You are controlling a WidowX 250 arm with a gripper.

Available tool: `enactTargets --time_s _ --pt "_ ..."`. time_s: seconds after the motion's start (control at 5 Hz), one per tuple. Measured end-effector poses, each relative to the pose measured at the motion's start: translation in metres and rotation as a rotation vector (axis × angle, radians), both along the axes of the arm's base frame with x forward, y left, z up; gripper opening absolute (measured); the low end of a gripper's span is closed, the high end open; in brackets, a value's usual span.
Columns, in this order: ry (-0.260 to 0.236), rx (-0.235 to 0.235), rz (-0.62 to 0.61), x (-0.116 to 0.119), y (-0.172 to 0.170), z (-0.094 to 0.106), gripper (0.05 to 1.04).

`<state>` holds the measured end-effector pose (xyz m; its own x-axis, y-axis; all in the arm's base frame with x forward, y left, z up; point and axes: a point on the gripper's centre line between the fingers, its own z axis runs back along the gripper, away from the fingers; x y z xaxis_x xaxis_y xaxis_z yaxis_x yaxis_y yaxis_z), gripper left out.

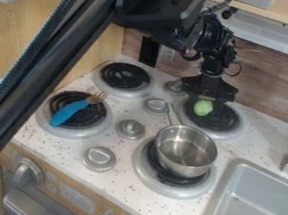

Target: Remove the green object from the silver pot and put at the right side of the jiko

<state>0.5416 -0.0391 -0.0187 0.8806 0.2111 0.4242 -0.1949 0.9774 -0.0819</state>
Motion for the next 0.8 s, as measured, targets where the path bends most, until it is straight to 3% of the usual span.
enactTargets --time_s 0.2,0.4,0.6,0.8 --pt "0.014 0.016 -0.007 -0.009 0.0 -0.009 0.979" --pt "0.003 0.007 -0.024 -0.029 -0.004 0.001 1.005" --pt "-0.041 -0.01 -0.032 -0.049 0.003 0.028 0.999" --pt "-0.032 -0.016 -0.046 -0.073 0.01 0.047 0.999"
